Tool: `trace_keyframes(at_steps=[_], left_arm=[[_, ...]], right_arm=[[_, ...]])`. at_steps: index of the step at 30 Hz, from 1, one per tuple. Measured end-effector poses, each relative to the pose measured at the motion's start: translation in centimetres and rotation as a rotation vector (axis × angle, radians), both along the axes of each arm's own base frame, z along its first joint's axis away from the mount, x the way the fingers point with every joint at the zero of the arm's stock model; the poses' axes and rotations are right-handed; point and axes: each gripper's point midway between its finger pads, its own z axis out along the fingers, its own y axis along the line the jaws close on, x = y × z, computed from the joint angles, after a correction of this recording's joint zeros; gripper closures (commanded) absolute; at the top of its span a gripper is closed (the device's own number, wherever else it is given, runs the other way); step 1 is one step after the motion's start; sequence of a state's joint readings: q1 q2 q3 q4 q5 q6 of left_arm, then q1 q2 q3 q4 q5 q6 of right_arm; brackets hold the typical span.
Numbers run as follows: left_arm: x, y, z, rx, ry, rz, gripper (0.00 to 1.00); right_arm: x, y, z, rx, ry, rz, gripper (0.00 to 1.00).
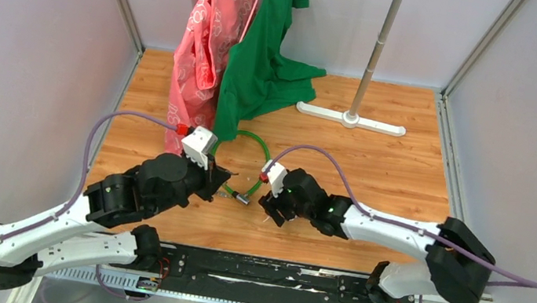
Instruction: Unlock with the key
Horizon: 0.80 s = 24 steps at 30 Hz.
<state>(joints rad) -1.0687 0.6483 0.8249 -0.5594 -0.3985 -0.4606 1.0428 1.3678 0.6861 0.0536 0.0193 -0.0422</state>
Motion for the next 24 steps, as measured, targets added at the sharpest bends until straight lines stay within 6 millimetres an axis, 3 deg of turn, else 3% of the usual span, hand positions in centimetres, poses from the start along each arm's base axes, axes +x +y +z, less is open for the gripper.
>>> trace_keyframes(at_steps=[6, 12, 24], left_arm=[[-0.1, 0.7, 2.4, -0.01, -0.022, 0.006, 1.0], [-0.3, 1.1, 3.2, -0.017, -0.032, 0.007, 1.0], [-0.6, 1.4, 6.4, -0.052, -0.064, -0.011, 1.0]], right_arm=[[0.6, 0.3, 5.7, 0.109, -0.154, 0.057, 1.0], [0.4, 0.5, 9.9, 0.242, -0.321, 0.145, 1.0], [-0.1, 2.0, 13.8, 0.332, -0.609, 0.34, 1.0]])
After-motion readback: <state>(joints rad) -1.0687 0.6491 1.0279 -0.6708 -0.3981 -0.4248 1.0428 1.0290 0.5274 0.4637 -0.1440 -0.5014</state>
